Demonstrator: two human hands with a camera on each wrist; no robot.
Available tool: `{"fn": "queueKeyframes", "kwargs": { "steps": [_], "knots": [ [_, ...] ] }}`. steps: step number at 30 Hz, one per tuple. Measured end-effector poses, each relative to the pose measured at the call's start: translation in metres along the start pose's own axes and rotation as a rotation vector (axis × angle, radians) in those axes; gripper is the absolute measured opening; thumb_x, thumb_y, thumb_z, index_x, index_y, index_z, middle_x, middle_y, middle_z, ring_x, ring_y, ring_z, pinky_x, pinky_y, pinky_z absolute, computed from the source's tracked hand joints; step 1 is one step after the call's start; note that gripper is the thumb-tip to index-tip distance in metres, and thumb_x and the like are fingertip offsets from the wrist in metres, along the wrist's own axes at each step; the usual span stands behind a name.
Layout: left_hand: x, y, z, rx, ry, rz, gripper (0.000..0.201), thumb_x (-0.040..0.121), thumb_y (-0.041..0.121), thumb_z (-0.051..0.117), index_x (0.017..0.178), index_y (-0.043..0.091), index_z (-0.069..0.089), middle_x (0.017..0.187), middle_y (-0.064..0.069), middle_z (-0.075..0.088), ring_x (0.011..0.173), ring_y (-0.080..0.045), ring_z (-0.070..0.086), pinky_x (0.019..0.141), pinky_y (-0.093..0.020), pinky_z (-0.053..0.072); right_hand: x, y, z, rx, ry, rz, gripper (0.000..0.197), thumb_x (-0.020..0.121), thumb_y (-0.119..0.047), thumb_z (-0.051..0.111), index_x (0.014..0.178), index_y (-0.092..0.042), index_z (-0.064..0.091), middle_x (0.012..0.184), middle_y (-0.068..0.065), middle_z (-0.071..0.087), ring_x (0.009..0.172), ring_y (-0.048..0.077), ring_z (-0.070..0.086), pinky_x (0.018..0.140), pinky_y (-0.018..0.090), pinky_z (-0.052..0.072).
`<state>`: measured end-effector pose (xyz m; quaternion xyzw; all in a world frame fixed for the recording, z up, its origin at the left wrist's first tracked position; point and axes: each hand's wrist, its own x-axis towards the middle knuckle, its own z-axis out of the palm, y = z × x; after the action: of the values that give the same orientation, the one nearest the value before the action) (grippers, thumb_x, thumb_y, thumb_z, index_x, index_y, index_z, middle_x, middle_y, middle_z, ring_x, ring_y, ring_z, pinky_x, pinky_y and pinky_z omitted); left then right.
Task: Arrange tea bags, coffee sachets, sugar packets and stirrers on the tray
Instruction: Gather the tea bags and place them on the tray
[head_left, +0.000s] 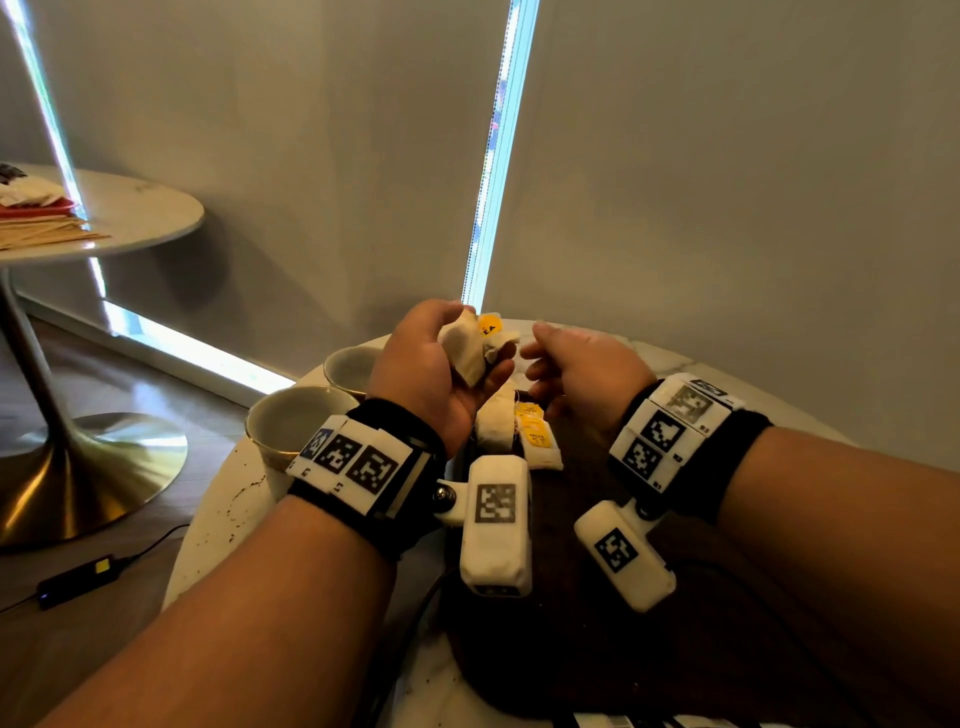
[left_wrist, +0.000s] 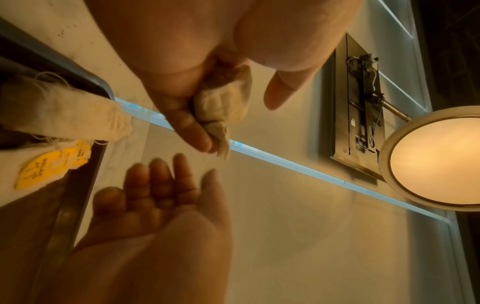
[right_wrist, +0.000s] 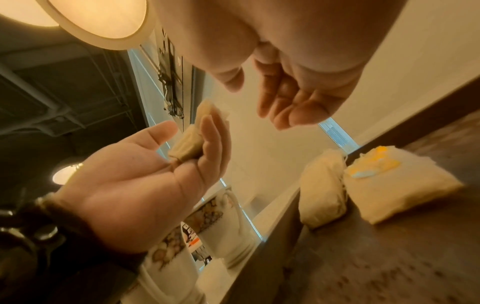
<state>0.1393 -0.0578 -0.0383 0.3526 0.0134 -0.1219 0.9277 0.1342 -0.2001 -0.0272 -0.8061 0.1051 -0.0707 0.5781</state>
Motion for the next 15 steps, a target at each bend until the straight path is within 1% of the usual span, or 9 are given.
{"fn": "queueKeyframes", "kwargs": {
  "steps": [2,4,6,8,11,13,15],
  "knots": [
    [-0.0023,-0.0014,0.0011,0.037,-0.027,-0.008,0.034,0.097,0.022,0.056,0.125,0.005,0.06,0.102,-0.019,0.066,0.081,-0.028,0.069,0.069,-0.033,0.059,-0.0018,-0.0027,-0.0027,0.099,-0.018,-0.001,0.038,0.099,-0.047,0.052,0.093,-0.011,0.064,0.079,0.005,0.057,0.072,0.022,0.053,0.056,0.03,0.041],
    [-0.0038,-0.0028,0.0019,0.074,-0.051,-0.007,0.029,0.098,0.02,0.056,0.122,0.006,0.061,0.099,-0.018,0.065,0.079,-0.026,0.068,0.067,-0.031,0.058,-0.0025,-0.0004,-0.003,0.103,-0.055,-0.049,0.036,0.096,-0.048,0.059,0.094,-0.012,0.064,0.079,0.006,0.059,0.074,0.023,0.054,0.057,0.03,0.042],
    [-0.0045,-0.0039,0.002,0.117,-0.066,0.001,0.024,0.098,0.017,0.055,0.12,0.009,0.061,0.106,-0.019,0.064,0.081,-0.026,0.068,0.066,-0.03,0.058,-0.0023,0.0042,0.0004,0.085,-0.058,-0.126,0.027,0.09,-0.04,0.068,0.092,-0.013,0.067,0.08,0.008,0.068,0.075,0.025,0.059,0.058,0.032,0.044],
    [-0.0037,-0.0044,0.0006,0.138,-0.053,0.014,0.027,0.099,0.016,0.055,0.124,0.009,0.061,0.119,-0.022,0.061,0.087,-0.029,0.068,0.064,-0.03,0.06,-0.002,0.007,0.003,0.087,-0.038,-0.158,0.015,0.087,-0.028,0.073,0.087,-0.014,0.068,0.08,0.01,0.071,0.074,0.026,0.062,0.058,0.034,0.046],
    [-0.0007,-0.005,-0.001,0.147,-0.038,0.008,0.03,0.1,0.016,0.055,0.129,0.01,0.06,0.127,-0.024,0.058,0.095,-0.033,0.067,0.059,-0.03,0.059,-0.0021,0.0056,0.0031,0.068,-0.008,-0.168,0.007,0.086,-0.019,0.074,0.085,-0.016,0.067,0.08,0.009,0.071,0.074,0.024,0.064,0.059,0.034,0.047],
    [0.001,-0.0057,-0.0016,0.151,-0.034,-0.001,0.03,0.1,0.015,0.055,0.129,0.01,0.059,0.129,-0.024,0.057,0.099,-0.034,0.067,0.058,-0.03,0.059,-0.0031,0.0039,0.0012,0.059,0.003,-0.176,0.006,0.087,-0.016,0.072,0.086,-0.016,0.067,0.087,0.014,0.073,0.075,0.023,0.065,0.058,0.032,0.048],
    [0.003,-0.0064,-0.002,0.16,-0.029,-0.003,0.029,0.1,0.014,0.055,0.128,0.011,0.059,0.13,-0.023,0.057,0.103,-0.036,0.067,0.059,-0.031,0.059,-0.0042,0.0035,-0.0004,0.036,0.013,-0.182,0.004,0.088,-0.016,0.07,0.086,-0.017,0.067,0.093,0.015,0.074,0.078,0.024,0.067,0.059,0.031,0.049]
  ]
}}
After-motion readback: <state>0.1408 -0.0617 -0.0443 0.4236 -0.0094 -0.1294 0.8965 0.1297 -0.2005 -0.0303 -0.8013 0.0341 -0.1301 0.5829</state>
